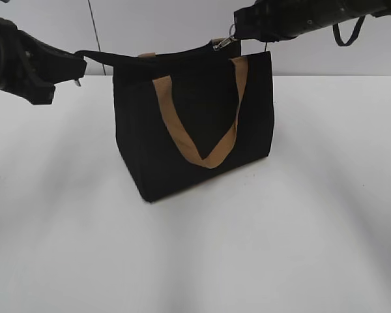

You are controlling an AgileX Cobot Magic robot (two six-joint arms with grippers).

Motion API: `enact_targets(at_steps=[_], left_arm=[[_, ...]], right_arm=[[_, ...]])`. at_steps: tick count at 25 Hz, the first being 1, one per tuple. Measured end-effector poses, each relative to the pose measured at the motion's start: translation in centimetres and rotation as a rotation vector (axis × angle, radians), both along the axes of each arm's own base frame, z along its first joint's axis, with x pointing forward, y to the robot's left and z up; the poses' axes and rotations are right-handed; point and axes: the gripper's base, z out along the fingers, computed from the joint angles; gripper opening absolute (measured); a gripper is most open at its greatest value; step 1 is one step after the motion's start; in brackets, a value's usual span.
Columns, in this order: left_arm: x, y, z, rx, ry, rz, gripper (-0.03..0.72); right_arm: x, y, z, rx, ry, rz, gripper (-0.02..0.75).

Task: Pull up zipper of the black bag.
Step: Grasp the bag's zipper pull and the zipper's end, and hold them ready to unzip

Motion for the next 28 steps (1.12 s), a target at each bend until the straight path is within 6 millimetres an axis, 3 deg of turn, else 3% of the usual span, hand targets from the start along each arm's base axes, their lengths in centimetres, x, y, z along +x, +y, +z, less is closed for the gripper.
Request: enact_targets(at_steps=[10,21,25,28], left_arm=[[0.0,0.1,0.0,0.001,0.000,0.002,0.002],[-0.1,0.0,0.0,-0.008,0.005,-0.016,0.002],[0.0,-0.4,-0.5,-0.032,0.035,-0.048,0.027],[0.2,-0.4,-0.7,-0.062,0.064,-0.036,0.095]], right_arm=[[0.5,-1.2,0.0,0.007,0.003,-0.041,-0.015],[0.1,-0.7,-0.1,0.022,0.029,-0.020,-0.004],[0.0,-0.3,-0.1,0.022,0.030,-0.009,0.090],[-0.1,-0.2,0.0,0.024,0.030,-0.003,0.201]])
